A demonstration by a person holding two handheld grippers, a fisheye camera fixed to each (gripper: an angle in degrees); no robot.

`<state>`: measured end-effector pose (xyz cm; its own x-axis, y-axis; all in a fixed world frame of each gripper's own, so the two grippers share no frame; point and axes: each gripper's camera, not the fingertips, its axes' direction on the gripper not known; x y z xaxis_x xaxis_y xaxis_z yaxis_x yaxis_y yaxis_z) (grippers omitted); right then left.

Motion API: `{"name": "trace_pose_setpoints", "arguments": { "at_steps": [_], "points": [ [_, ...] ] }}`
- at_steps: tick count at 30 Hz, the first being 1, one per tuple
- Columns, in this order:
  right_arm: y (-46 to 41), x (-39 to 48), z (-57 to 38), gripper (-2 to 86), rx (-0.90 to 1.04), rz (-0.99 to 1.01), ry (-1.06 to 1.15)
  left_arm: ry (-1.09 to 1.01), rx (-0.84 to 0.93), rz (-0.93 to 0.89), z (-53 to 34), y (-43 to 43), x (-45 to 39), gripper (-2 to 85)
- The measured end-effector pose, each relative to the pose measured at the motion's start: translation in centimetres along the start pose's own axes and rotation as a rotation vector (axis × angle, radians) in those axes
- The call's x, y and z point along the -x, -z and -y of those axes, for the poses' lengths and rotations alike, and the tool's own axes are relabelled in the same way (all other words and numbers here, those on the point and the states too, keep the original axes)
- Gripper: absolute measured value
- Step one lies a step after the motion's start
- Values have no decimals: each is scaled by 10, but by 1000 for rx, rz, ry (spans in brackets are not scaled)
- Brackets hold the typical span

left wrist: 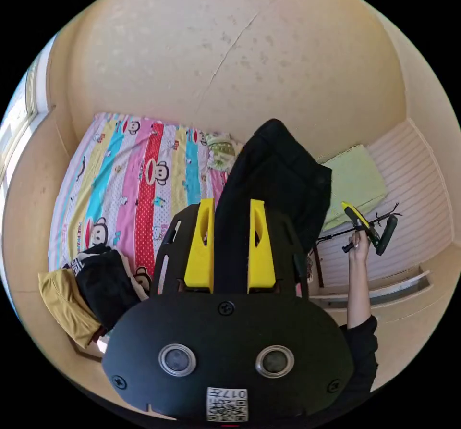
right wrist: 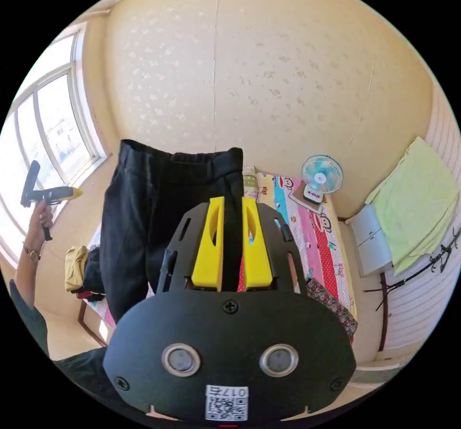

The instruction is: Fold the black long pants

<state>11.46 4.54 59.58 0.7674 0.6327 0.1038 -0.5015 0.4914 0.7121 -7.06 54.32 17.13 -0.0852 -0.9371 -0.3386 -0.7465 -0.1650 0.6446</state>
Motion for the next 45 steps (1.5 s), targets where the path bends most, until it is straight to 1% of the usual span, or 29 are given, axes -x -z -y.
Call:
{"name": "trace_pose_setpoints", "arguments": {
  "at_steps": [1,2,3,4,5,7,8,9,10,13,17,20,23,25,27,29,31,34,35,37,39,40,42,44,45],
  "points": [
    [-16,-10,-31,47,-39,51,14,-5,10,15,-21,-15,28,89],
    [-26,-15,-48,44,-37,75,20,-2,20,33,-34,-24,43,86],
    [-51,-26,-85,39,20,117,13,13,65,71,-61,-46,74,80],
    [-82,-38,-129,35,115,151,-6,28,144,83,-90,-70,104,79],
    [-99,-43,-153,34,172,167,-22,37,187,80,-104,-82,118,79],
    [-166,-63,-256,29,445,246,-113,96,367,65,-165,-126,172,79],
    [-179,-66,-283,28,511,266,-136,112,406,68,-180,-135,184,79],
    [-200,-73,-335,25,629,297,-195,138,472,80,-209,-147,205,79],
    [-210,-78,-378,22,697,324,-252,168,526,88,-236,-154,226,78],
    [-214,-88,-437,19,792,367,-331,255,620,64,-282,-153,275,78],
    [-202,-108,-429,18,797,327,-314,321,648,55,-294,-128,323,80],
    [-198,-123,-395,18,779,312,-268,299,666,66,-287,-110,351,80],
    [-206,-127,-367,20,810,296,-225,269,734,73,-294,-104,377,83],
    [-216,-123,-354,24,843,315,-206,302,792,16,-316,-105,399,92],
    [-223,-117,-351,29,874,339,-211,353,794,-76,-335,-102,412,99],
    [-231,-109,-351,36,899,394,-221,416,769,-155,-354,-94,425,97],
    [-246,-97,-354,53,926,500,-213,497,711,-244,-374,-77,438,87],
    [-275,-81,-358,74,999,609,-225,519,673,-342,-383,-52,446,67],
    [-281,-77,-358,78,1013,636,-234,507,664,-363,-382,-47,446,56],
    [-306,-67,-359,91,1034,735,-293,398,642,-481,-374,-26,434,4],
    [-327,-62,-364,100,1043,783,-343,308,700,-528,-368,-16,422,-4],
    [-341,-59,-371,107,1054,807,-367,263,729,-519,-367,-7,417,-6],
    [-364,-55,-385,115,1097,843,-405,259,734,-500,-369,11,420,-8],
    [-383,-50,-401,112,1159,906,-456,288,724,-529,-372,30,429,-8],
    [-390,-47,-406,97,1162,1003,-502,314,705,-547,-373,44,438,-8]
  ]
}}
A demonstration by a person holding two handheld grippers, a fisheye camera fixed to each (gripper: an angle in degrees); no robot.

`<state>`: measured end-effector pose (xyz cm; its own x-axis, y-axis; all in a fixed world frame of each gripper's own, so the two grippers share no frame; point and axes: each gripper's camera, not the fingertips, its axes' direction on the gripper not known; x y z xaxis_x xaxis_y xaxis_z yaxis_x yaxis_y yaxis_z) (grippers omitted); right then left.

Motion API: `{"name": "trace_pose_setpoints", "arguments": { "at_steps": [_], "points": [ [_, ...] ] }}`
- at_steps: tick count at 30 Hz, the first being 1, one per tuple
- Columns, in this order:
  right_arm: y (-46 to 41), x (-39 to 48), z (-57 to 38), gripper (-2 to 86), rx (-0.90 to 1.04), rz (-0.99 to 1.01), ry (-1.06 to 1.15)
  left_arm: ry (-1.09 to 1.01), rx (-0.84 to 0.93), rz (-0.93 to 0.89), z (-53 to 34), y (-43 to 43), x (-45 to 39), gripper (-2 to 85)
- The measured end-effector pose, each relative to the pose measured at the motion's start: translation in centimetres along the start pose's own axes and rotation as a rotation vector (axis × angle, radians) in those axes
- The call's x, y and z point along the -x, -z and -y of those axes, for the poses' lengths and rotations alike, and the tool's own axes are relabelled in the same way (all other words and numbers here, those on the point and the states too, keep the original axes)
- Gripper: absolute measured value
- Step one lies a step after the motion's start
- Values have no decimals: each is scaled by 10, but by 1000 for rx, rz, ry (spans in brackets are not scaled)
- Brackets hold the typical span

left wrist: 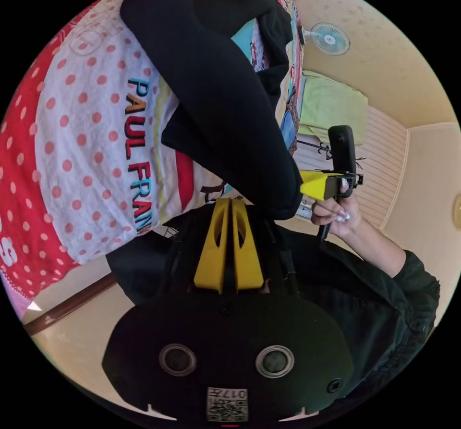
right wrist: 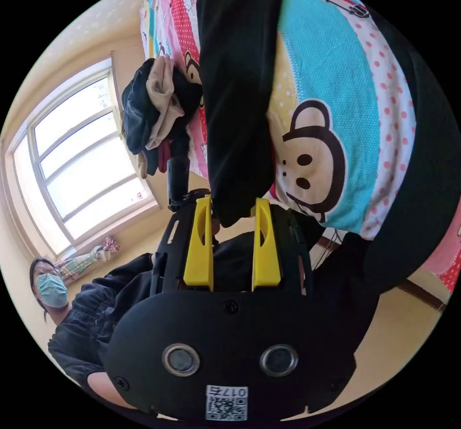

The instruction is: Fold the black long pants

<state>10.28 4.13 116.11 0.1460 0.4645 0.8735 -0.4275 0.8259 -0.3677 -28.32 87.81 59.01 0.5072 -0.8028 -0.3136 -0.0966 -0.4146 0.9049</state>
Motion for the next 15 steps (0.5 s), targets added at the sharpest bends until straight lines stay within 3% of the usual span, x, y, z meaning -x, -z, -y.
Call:
{"name": "trace_pose_setpoints", "arguments": {
  "at_steps": [1,6,10,12,15],
  "points": [
    [-3,0,4,77,7,94,23,8,-25,-19,-11,15,2,-7],
    [6,19,6,34,4,126,76,21,-165,-77,-55,93,23,38],
    [38,16,-4,28,-52,409,102,152,-399,-397,-88,166,83,176],
    [48,16,-10,27,-73,507,118,180,-401,-505,-87,179,99,242],
    [60,18,-19,25,-97,570,141,152,-291,-747,-66,171,103,251]
  ]
}}
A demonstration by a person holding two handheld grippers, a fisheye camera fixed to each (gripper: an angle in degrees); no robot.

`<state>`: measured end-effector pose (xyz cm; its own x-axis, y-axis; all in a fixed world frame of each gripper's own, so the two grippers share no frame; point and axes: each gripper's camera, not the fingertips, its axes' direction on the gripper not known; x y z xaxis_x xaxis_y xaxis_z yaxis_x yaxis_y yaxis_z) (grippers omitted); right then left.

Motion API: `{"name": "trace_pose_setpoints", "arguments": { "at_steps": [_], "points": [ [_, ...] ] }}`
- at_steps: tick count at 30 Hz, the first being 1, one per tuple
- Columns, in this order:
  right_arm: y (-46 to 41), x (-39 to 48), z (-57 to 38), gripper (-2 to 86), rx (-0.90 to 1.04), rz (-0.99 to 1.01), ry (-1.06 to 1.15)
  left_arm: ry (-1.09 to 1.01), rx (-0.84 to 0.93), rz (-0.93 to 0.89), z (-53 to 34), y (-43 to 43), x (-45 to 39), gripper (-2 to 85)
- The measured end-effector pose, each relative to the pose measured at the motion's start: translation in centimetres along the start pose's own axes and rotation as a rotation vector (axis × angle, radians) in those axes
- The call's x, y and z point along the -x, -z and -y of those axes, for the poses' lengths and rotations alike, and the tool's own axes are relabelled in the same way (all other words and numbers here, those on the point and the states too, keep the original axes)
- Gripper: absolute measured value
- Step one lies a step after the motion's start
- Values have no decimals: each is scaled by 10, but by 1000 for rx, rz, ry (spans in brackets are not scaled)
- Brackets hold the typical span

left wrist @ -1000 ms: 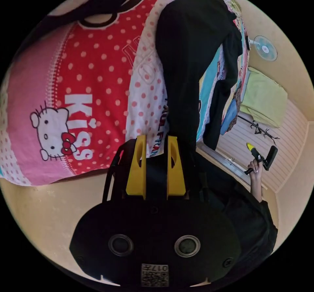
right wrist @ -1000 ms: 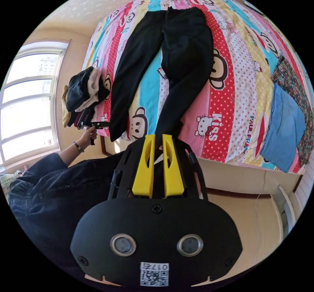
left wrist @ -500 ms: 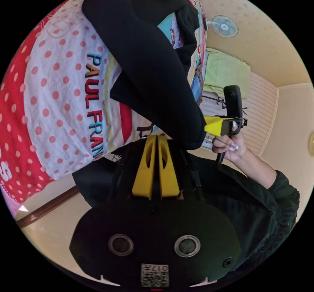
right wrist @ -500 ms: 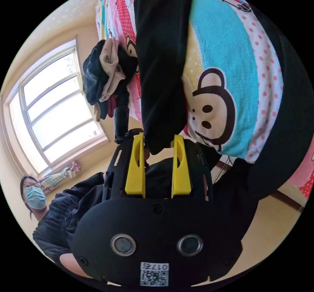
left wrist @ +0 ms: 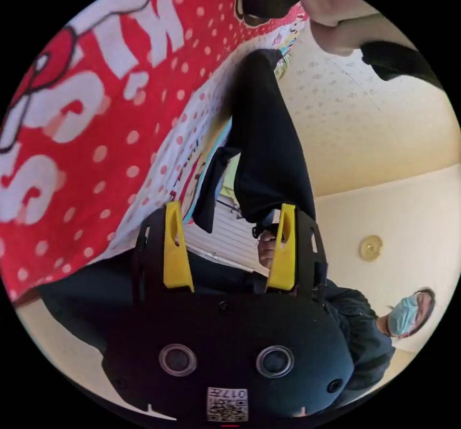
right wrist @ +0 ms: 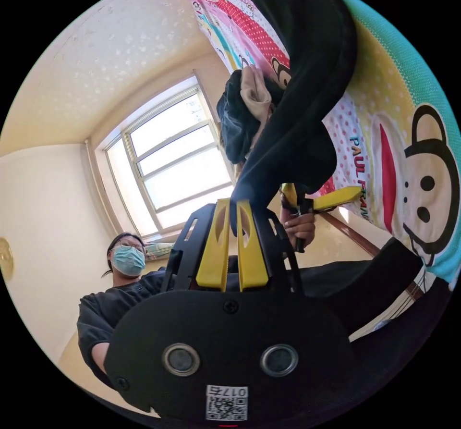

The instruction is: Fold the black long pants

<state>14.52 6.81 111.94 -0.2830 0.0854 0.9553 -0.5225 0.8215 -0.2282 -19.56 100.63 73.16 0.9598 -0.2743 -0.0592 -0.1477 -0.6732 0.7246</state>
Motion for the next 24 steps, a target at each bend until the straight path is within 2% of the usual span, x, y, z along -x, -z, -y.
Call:
{"name": "trace_pose_setpoints", "arguments": {
  "at_steps": [2,4,6,8,10,14,16,20,24],
  "points": [
    [4,4,-4,25,-8,45,12,50,36,-234,5,-12,10,228],
    [8,8,-7,26,-4,39,12,1,-38,-519,1,-9,6,114],
    [10,13,-9,26,22,-18,6,-21,-68,-583,-4,1,-4,73],
    [6,16,-10,26,86,-62,4,-79,-68,-471,-12,21,-20,63],
    [-9,15,-13,27,189,-175,-19,-176,-112,-225,-36,61,-47,51],
    [-32,0,-21,28,245,-288,-69,-277,-191,93,-87,115,-61,32],
    [-48,-26,-27,31,288,-387,-194,-205,-249,234,-111,137,-39,23],
    [-72,-38,-44,36,476,-553,-171,75,-417,253,-139,156,27,6],
    [-46,-34,-72,55,452,-748,-181,138,-405,583,-160,154,38,5]
  ]
}}
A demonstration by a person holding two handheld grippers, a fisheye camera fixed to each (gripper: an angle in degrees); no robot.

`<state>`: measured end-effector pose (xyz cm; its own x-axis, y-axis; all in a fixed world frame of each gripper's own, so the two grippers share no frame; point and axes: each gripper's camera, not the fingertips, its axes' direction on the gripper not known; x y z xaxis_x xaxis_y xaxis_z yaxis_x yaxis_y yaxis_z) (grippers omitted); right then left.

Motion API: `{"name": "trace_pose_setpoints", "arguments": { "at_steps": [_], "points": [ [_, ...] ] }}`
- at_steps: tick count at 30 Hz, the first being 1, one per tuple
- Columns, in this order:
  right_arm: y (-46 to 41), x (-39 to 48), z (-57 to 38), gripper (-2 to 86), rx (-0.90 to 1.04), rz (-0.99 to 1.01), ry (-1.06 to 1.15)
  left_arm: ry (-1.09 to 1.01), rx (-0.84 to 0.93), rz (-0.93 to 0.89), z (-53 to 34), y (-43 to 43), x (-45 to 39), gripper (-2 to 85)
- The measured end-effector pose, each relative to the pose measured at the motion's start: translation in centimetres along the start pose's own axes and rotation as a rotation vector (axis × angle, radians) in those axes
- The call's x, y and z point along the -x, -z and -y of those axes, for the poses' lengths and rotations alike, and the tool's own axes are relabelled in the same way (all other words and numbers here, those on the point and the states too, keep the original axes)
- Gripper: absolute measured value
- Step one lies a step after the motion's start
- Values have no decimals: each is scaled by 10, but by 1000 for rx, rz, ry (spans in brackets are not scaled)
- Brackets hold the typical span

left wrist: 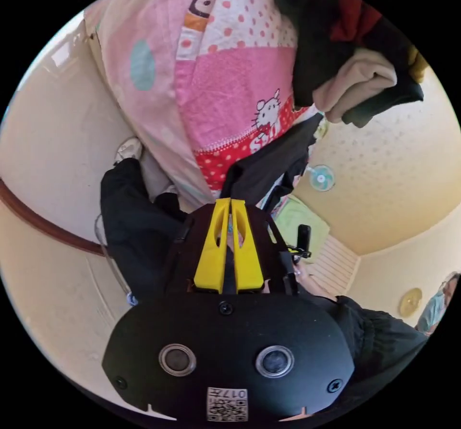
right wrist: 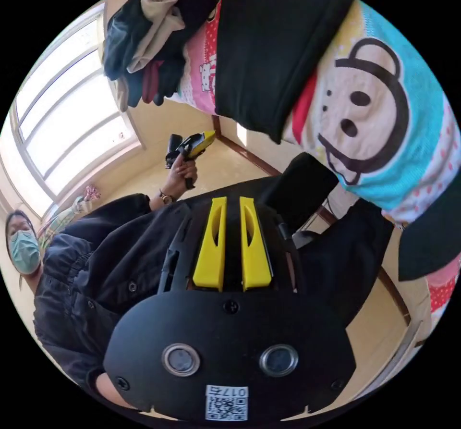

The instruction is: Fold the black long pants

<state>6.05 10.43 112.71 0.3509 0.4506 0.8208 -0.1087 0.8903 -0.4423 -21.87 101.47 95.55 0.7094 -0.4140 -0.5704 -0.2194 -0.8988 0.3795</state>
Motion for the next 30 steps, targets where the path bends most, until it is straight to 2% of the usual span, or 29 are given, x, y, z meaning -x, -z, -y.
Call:
{"name": "trace_pose_setpoints", "arguments": {
  "at_steps": [3,7,11,15,20,24,27,29,30],
  "points": [
    [27,-27,-35,78,-141,-119,-154,-137,27,116,-8,-15,-24,39],
    [63,-46,-75,95,-376,-310,-344,-286,143,122,-7,-74,-62,48],
    [69,-57,-77,94,-483,-297,-408,-345,179,67,-11,-134,-89,48],
    [62,-71,-81,86,-511,-238,-485,-376,192,27,-25,-201,-113,49],
    [68,-63,-111,104,-513,-117,-312,-486,290,81,-34,-301,-138,80],
    [88,-66,-152,133,-605,-214,-304,-509,439,309,-32,-416,-133,118],
    [82,-100,-149,136,-550,-66,-298,-415,632,319,-36,-499,-108,86],
    [71,-123,-139,121,-455,108,-261,-378,683,302,-48,-531,-102,59],
    [68,-132,-138,99,-414,190,-222,-363,674,353,-57,-541,-102,46]
  ]
}}
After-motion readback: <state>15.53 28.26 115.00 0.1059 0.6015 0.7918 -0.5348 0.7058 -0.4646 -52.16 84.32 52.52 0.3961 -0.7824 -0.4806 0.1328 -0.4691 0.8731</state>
